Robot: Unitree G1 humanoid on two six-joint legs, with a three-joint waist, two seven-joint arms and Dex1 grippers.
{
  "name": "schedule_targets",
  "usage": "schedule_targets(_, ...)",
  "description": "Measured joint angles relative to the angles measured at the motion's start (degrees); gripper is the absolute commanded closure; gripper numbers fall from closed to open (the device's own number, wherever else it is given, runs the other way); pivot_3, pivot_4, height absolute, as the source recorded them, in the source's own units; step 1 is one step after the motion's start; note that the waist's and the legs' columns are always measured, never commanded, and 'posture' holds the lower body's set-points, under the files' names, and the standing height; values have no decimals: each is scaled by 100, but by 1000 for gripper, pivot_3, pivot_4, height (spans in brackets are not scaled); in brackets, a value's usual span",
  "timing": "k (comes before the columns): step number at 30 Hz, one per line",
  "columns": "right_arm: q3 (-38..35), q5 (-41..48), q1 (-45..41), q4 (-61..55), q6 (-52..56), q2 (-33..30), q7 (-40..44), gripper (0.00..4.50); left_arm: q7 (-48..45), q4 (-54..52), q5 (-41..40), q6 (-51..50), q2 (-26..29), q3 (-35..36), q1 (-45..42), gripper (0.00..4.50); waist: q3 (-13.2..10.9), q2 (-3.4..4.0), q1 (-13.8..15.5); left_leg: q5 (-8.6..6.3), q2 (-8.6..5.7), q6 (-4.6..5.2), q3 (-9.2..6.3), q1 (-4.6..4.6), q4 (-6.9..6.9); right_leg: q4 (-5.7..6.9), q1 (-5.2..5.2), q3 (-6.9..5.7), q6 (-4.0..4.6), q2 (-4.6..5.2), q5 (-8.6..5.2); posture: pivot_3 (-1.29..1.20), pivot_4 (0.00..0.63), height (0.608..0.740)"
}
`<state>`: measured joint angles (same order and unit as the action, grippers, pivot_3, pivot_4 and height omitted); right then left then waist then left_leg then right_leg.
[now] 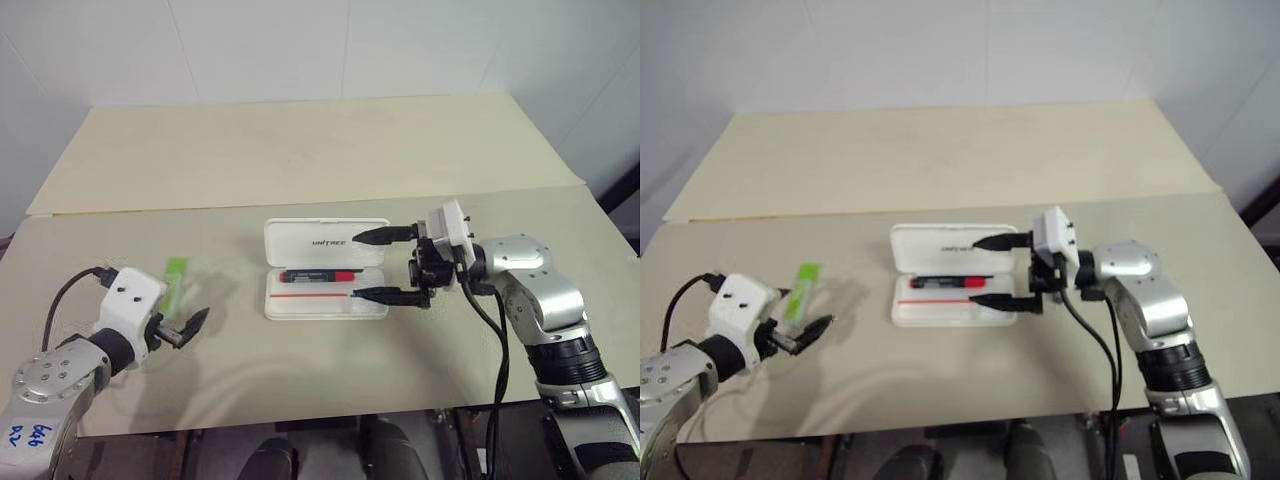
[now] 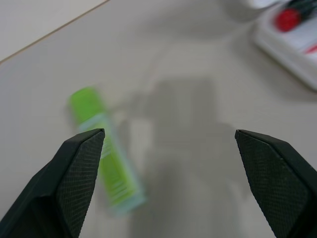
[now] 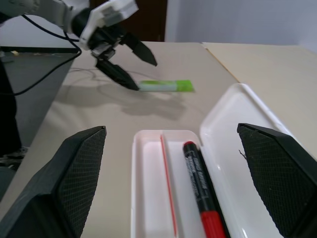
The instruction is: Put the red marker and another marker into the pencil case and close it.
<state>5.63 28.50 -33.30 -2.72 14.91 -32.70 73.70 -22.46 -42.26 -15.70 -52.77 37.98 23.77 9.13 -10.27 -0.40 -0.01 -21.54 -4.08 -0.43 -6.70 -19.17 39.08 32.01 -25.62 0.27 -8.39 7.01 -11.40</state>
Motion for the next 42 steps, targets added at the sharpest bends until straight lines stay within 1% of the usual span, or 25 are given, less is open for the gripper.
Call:
schedule_targets(4,51,-21,-3,0,0,78,29,0,306,-2,154,-278,-15,19,-19,31,0,0,0,-1,1,-1,-1,0,0,0,0,0,1,-1,0,0,150,740)
schedule_targets(6,55,-34,-3,0,-4,108,28,0,446,7,157,-525,-177,98,-119,31,0,0,0,-1,1,-1,-1,0,0,0,0,0,1,-1,0,0,150,740)
schedule_targets(8,56,-40,-3,0,-8,154,27,0,533,49,156,-716,-222,98,-169,31,0,0,1,-1,2,-3,-2,0,0,0,0,0,1,-4,-1,0,150,740)
schedule_targets(11,56,-57,-7,0,-8,169,27,0,655,108,146,-876,-450,99,-330,31,0,0,7,-1,2,-4,-2,0,0,0,0,-1,1,-4,-1,0,150,740)
schedule_targets(16,55,-89,-24,0,-11,185,-3,0,943,384,60,-1296,-1019,101,-967,31,1,-1,8,0,3,-8,-4,1,1,3,0,-2,2,-6,0,0,150,740)
schedule_targets(22,45,-95,-28,-2,-8,182,-82,0,1195,665,67,-1431,-1171,33,-1293,31,2,-1,-10,-3,10,-12,-1,1,1,2,-4,2,4,-14,-1,0,150,740)
schedule_targets(36,28,-94,5,-16,-6,175,-264,0,1448,945,183,-1352,-1310,-196,-1266,31,3,0,9,-2,15,-17,-1,4,1,6,-4,3,8,-19,-2,0,150,740)
schedule_targets(39,27,-93,11,-35,-6,174,-317,0,1470,955,183,-1349,-1316,-241,-1266,653,4,3,9,-1,15,-19,-1,6,1,8,-3,4,8,-19,-2,0,150,740)
schedule_targets(42,25,-88,12,-61,-6,175,-348,0,1460,957,166,-1354,-1319,-304,-1265,1665,5,5,4,1,17,-23,-1,10,1,11,-3,4,12,-22,-1,0,150,740)
